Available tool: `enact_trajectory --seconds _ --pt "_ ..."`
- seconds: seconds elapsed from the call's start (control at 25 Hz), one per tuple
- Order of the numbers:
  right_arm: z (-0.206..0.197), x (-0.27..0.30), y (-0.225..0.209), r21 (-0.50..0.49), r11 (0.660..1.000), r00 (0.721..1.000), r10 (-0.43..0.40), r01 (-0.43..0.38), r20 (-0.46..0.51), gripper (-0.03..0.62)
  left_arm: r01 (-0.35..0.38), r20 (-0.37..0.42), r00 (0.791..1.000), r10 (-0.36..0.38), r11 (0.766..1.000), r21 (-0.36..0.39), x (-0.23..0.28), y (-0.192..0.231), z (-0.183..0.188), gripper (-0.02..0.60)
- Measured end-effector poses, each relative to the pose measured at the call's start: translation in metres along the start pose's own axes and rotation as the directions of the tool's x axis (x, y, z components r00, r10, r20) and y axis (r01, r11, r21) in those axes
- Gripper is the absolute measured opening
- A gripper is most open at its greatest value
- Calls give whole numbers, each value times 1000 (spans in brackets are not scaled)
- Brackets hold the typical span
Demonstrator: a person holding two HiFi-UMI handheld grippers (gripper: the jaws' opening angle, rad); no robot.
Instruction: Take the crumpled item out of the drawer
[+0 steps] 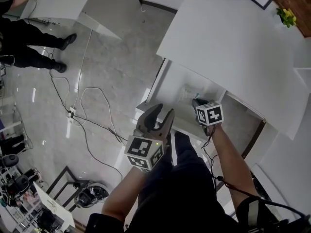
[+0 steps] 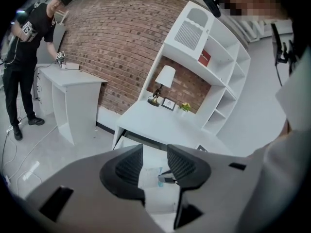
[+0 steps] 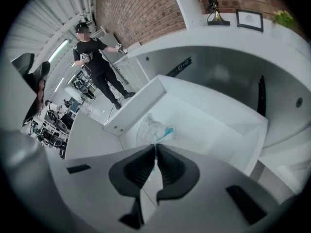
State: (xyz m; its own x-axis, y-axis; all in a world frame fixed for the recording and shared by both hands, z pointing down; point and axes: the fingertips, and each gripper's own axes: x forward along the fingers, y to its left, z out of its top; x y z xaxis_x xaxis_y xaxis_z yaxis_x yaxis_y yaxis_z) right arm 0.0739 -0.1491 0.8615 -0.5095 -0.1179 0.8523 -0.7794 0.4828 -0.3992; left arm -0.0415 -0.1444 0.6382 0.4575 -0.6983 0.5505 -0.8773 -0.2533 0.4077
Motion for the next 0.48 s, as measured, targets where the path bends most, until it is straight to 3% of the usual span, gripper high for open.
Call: enact_trajectory --seconds 0.28,0.48 --pt "30 -51 20 -36 999 994 -31 35 108 15 9 34 999 -10 1000 24 -18 -14 21 153" --pt "54 -88 51 -60 998 979 -9 21 203 15 11 58 998 -14 999 47 -32 -20 38 153"
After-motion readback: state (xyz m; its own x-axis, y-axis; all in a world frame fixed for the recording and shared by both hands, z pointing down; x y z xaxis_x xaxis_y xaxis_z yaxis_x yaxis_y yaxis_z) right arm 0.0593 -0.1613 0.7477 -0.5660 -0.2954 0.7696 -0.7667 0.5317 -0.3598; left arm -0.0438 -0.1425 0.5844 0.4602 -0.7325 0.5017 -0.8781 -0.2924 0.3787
